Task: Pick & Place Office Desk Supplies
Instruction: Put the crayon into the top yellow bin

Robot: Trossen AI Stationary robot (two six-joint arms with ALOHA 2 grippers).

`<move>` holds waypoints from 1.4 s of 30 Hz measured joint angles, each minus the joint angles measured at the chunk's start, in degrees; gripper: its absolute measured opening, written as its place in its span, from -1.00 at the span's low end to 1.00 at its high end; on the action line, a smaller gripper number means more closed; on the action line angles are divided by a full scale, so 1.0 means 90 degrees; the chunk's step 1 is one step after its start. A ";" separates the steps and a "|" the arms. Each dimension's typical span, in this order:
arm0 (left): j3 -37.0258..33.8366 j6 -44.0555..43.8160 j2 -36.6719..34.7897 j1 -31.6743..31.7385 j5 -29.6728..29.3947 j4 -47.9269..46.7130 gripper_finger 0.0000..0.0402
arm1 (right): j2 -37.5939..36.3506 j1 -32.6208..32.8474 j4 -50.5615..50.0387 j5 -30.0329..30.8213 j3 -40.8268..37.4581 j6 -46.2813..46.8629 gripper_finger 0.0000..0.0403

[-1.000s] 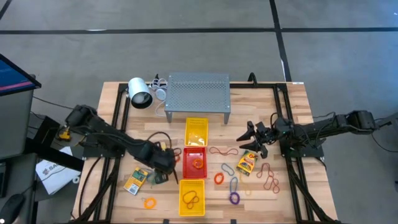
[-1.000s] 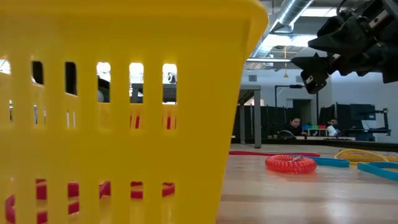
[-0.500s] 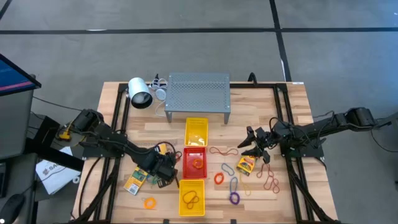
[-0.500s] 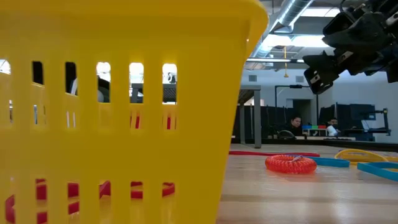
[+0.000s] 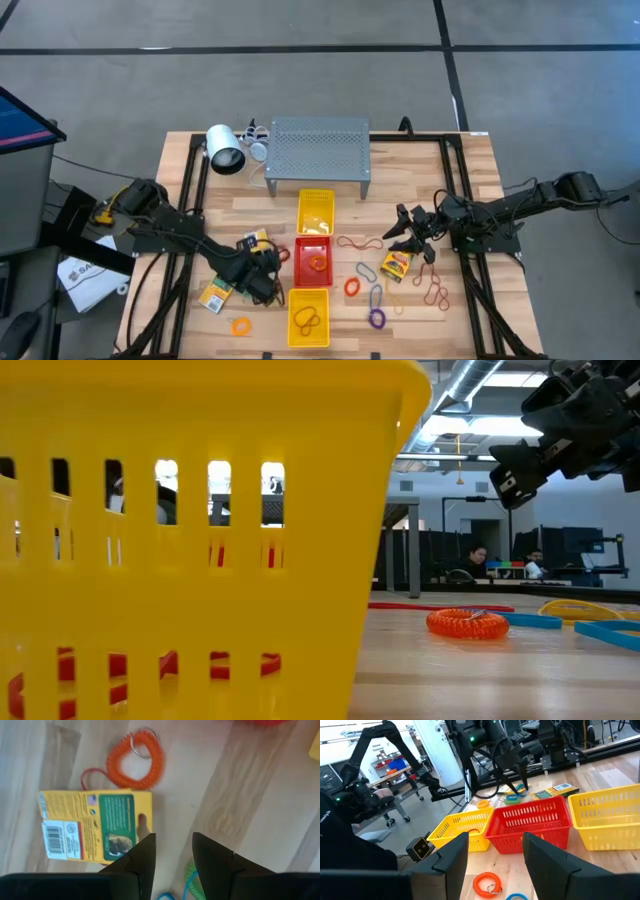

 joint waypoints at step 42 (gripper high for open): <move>-0.0002 -0.0700 0.0727 -0.0417 -0.0729 -0.0498 -0.40 | 0.0000 -0.0012 -0.0248 -0.0002 0.0000 -0.0413 -0.10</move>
